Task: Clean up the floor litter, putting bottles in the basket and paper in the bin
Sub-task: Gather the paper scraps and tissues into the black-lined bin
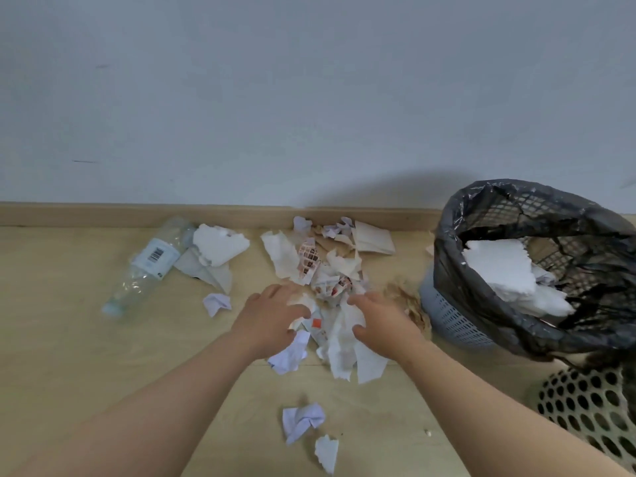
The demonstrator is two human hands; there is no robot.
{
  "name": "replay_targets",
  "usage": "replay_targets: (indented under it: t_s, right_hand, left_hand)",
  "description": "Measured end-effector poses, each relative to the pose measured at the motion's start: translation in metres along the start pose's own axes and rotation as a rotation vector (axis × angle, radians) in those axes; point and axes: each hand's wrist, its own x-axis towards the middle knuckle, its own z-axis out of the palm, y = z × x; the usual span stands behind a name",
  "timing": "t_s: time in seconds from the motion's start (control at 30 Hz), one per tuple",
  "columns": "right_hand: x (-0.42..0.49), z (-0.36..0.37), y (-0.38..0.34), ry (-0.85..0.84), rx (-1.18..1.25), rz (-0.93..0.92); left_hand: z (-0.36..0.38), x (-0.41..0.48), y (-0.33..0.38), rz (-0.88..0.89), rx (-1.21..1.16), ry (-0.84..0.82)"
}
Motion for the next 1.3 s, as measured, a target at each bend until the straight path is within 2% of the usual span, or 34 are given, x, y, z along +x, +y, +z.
replay_targets:
  t_s: [0.13,0.27,0.37,0.43,0.47,0.53,0.63,0.83,0.87,0.97,1.0,1.07,1.17,1.3]
  right_hand:
    - [-0.008,0.038,0.018,-0.168,-0.063,0.125]
    - [-0.011,0.049,0.023,-0.256,-0.049,0.130]
    - [-0.007,0.050,0.018,-0.160,-0.071,0.088]
    - [-0.007,0.056,0.007,0.032,-0.133,0.029]
    - [-0.008,0.059,0.001,0.146,-0.162,-0.038]
    - [-0.014,0.069,-0.012,0.233,-0.148,-0.249]
    - [-0.034,0.090,-0.021,0.045,-0.161,-0.531]
    - [-0.057,0.108,-0.015,-0.321,-0.364,-0.801]
    - [-0.059,0.110,-0.013,-0.338,-0.374,-0.806]
    - [-0.061,0.120,-0.004,-0.434,-0.411,-0.673]
    - [-0.060,0.127,-0.001,-0.407,-0.376,-0.641]
    - [-0.055,0.135,0.004,-0.300,-0.361,-0.703]
    - [-0.050,0.121,0.002,-0.186,-0.349,-0.642]
    - [-0.046,0.120,-0.005,-0.042,-0.372,-0.689]
  left_hand:
    - [0.038,0.000,-0.010,-0.020,-0.080,-0.128]
    - [0.057,0.008,-0.008,-0.074,-0.144,-0.211]
    - [0.069,0.010,-0.011,-0.128,-0.120,-0.248]
    - [0.075,0.009,-0.016,-0.158,-0.125,-0.247]
    - [0.076,0.008,-0.018,-0.175,-0.120,-0.232]
    - [0.077,0.007,-0.025,-0.227,-0.121,-0.169]
    - [0.076,0.005,-0.033,-0.284,-0.122,-0.072]
    - [0.073,-0.003,-0.038,-0.337,-0.108,0.007]
    - [0.072,-0.005,-0.037,-0.340,-0.070,0.010]
    - [0.071,-0.007,-0.033,-0.324,0.007,-0.038]
    - [0.072,-0.006,-0.033,-0.311,-0.003,-0.054]
    - [0.075,-0.005,-0.031,-0.269,-0.065,-0.098]
    - [0.080,-0.007,-0.029,-0.204,-0.133,-0.181]
    - [0.079,-0.009,-0.027,-0.269,-0.213,-0.076]
